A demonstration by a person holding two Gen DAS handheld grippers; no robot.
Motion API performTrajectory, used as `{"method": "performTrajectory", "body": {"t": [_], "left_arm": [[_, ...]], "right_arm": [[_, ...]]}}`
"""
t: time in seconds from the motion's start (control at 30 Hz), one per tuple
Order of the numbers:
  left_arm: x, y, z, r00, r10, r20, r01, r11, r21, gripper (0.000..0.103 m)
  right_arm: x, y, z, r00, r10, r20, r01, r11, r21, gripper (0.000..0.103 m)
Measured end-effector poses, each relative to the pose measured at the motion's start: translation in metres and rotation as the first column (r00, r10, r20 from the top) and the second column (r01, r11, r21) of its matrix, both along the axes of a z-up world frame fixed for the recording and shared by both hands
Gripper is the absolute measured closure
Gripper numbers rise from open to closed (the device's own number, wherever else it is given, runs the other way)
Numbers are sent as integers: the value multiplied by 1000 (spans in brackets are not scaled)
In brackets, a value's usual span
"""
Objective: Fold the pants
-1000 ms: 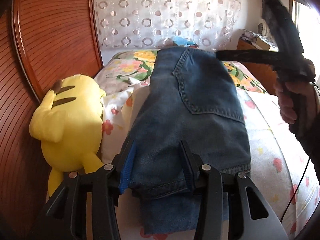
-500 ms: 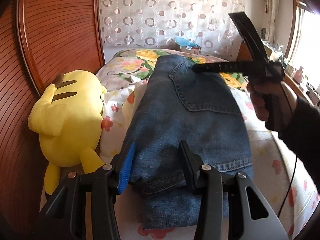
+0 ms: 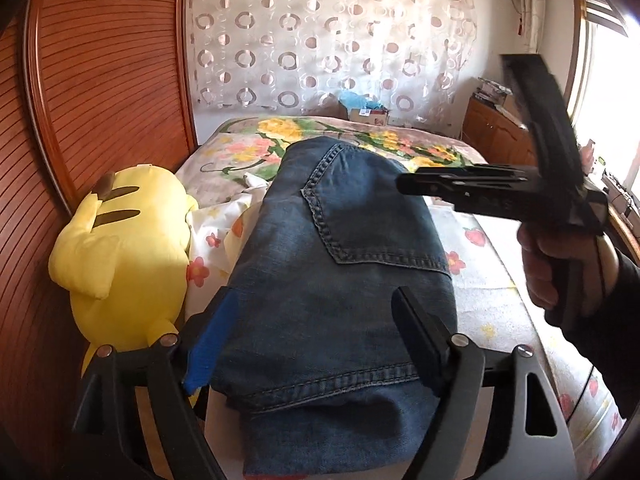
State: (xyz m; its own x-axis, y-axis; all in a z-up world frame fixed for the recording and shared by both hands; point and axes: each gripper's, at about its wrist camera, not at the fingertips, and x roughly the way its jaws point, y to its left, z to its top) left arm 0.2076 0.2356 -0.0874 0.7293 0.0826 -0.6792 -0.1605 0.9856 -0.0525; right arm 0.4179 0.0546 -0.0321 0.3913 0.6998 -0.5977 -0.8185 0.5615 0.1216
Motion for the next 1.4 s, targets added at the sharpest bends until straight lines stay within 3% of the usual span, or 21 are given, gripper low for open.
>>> {"method": "performTrajectory", "body": {"t": [0.23,0.73,1.03,1.4], "left_arm": [[-1,-1,-1,999,31,-14,-31,999,16,23],[-17,-32,17,1000,2,18,-2,999,44,23],[-38,-73,38,996,-54,69,50,997,64,23],[-69,-139,59,980,-145,134,136,988,75,23]], "right_arm": [[-7,-6,-10,1000,-5,-9,5,1000,-19,67],[-51,-55,9,999,-45,-1,45,999,2,67],[-108,-116,27,990,-134,46,132,991,38,59],[-199,-201,41,948,-295,120,287,955,78,43]]}}
